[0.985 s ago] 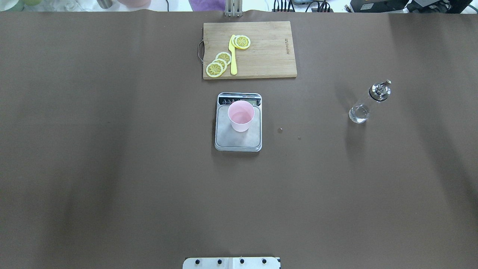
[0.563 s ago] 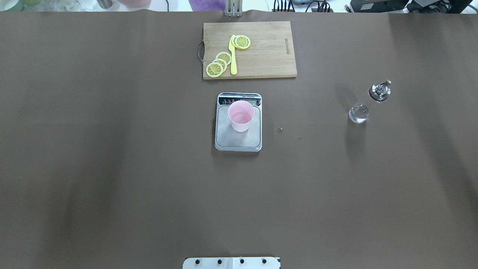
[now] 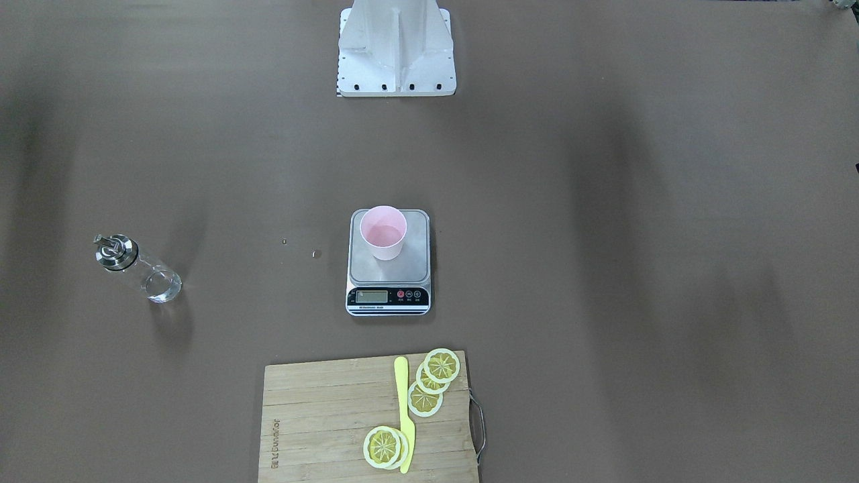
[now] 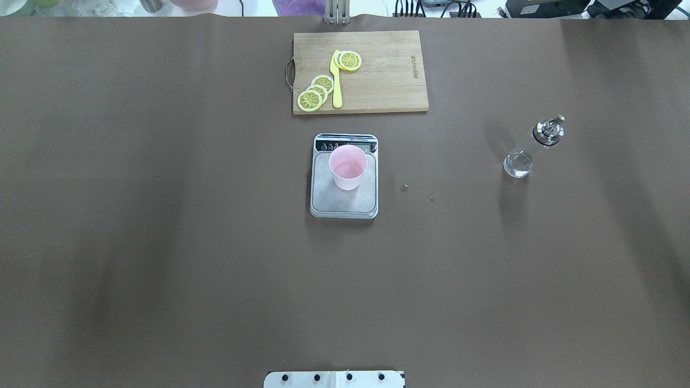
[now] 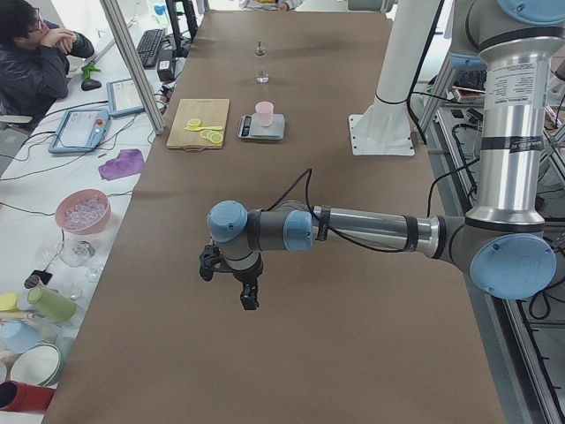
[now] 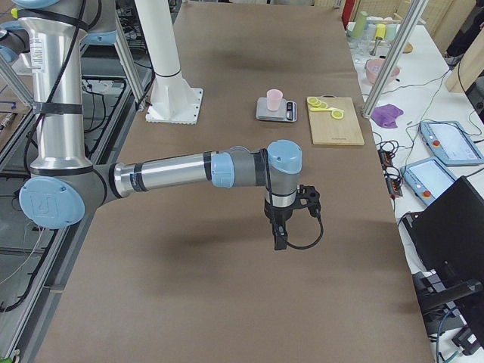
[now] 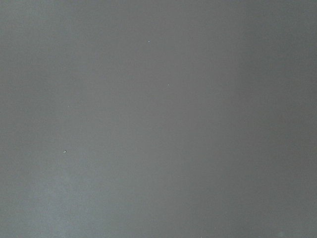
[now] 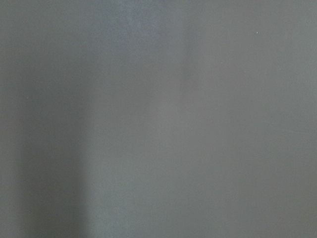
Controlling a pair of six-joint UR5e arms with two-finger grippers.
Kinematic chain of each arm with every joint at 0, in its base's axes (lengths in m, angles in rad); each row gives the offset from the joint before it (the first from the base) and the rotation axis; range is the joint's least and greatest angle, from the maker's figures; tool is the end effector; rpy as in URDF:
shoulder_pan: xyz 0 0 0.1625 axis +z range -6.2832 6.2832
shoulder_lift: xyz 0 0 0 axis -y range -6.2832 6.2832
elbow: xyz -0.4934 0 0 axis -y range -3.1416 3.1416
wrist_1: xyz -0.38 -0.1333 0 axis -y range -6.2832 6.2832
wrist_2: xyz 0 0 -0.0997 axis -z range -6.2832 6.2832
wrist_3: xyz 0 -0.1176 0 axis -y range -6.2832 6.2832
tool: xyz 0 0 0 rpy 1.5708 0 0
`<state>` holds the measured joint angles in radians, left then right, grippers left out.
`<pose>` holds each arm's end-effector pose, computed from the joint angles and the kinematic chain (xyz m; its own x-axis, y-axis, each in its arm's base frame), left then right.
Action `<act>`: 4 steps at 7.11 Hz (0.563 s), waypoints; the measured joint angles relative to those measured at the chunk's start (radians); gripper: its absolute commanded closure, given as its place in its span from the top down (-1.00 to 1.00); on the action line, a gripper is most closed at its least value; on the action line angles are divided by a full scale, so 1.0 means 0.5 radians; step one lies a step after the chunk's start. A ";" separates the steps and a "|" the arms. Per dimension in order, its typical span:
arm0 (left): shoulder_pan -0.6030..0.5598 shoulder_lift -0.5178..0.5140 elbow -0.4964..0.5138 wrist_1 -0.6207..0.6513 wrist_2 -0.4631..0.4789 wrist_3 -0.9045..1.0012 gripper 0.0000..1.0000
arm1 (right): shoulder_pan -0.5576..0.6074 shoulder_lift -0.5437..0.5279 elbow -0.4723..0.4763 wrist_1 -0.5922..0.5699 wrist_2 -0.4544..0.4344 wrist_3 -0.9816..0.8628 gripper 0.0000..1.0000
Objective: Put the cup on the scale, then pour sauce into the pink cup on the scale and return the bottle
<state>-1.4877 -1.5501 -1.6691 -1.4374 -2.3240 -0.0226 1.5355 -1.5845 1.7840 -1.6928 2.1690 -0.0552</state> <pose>-0.0142 -0.4662 0.7175 0.7318 0.0001 -0.6815 -0.0663 0.9953 -0.0712 0.0504 -0.4747 0.6697 0.8211 -0.1276 0.5563 0.0806 0.9908 0.1083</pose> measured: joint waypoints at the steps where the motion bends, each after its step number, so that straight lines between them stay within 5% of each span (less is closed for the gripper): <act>1: 0.000 -0.001 0.002 0.000 0.000 0.000 0.96 | 0.000 0.000 0.000 0.001 0.000 0.000 1.00; 4: 0.000 -0.012 0.003 0.002 0.000 -0.001 0.96 | 0.000 0.000 0.000 0.001 0.000 0.000 1.00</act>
<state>-1.4880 -1.5562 -1.6675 -1.4363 -2.3240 -0.0230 1.5355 -1.5846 1.7840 -1.6920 2.1690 -0.0552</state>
